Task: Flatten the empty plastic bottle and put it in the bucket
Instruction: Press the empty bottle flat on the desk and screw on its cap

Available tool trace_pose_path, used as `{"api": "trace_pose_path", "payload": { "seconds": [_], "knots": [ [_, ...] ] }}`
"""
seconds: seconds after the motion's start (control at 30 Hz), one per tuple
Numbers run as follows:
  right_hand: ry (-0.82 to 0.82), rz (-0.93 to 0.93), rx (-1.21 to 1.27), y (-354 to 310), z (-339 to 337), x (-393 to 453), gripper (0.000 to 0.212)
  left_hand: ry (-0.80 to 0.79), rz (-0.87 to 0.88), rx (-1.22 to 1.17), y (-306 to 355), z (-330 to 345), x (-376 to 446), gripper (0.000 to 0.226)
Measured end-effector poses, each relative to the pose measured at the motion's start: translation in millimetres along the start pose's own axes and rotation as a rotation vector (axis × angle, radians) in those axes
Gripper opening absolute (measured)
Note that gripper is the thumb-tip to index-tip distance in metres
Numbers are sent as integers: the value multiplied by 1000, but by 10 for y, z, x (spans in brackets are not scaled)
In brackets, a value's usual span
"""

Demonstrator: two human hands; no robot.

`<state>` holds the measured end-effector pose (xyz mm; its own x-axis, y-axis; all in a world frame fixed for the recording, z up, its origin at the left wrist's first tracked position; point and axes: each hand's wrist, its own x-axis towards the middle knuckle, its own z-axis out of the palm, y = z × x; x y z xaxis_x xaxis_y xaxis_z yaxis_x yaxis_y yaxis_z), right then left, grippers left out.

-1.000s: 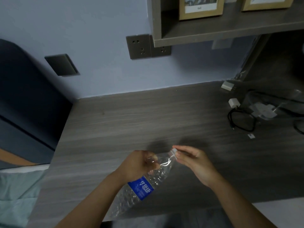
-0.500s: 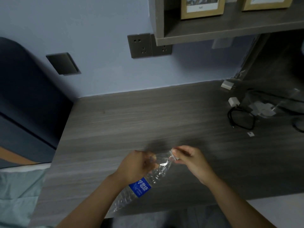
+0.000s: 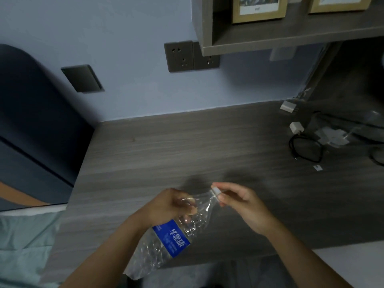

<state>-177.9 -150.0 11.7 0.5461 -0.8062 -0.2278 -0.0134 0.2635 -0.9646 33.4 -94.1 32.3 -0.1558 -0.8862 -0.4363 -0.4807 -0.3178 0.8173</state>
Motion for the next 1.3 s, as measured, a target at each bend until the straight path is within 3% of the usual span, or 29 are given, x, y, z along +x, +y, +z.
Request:
{"api": "trace_pose_path", "payload": {
  "seconds": [0.13, 0.33, 0.67, 0.73, 0.83, 0.93, 1.1, 1.3],
  "knots": [
    [-52, 32, -71, -19, -10, 17, 39, -6, -11, 25, -27, 10, 15, 6],
    [44, 44, -61, 40, 39, 45, 18, 55, 83, 273, -19, 36, 61, 11],
    [157, 195, -258, 77, 159, 113, 39, 198, 86, 672, -76, 116, 25, 21],
    [136, 197, -241, 48, 159, 106, 34, 157, 71, 554, -66, 98, 1, 19],
    [60, 130, -79, 6, 130, 70, 10, 53, 30, 218, -7, 27, 1, 17],
    [-15, 37, -95, 6, 64, 33, 20, 11, -8, 31, 23, -18, -1, 7],
    [32, 1, -175, 23, 78, 51, 12, 46, 17, 19, -30, 65, 0, 13],
    [109, 92, -167, 85, 110, 78, 23, 175, 52, 260, -33, 134, 42, 12]
  ]
}}
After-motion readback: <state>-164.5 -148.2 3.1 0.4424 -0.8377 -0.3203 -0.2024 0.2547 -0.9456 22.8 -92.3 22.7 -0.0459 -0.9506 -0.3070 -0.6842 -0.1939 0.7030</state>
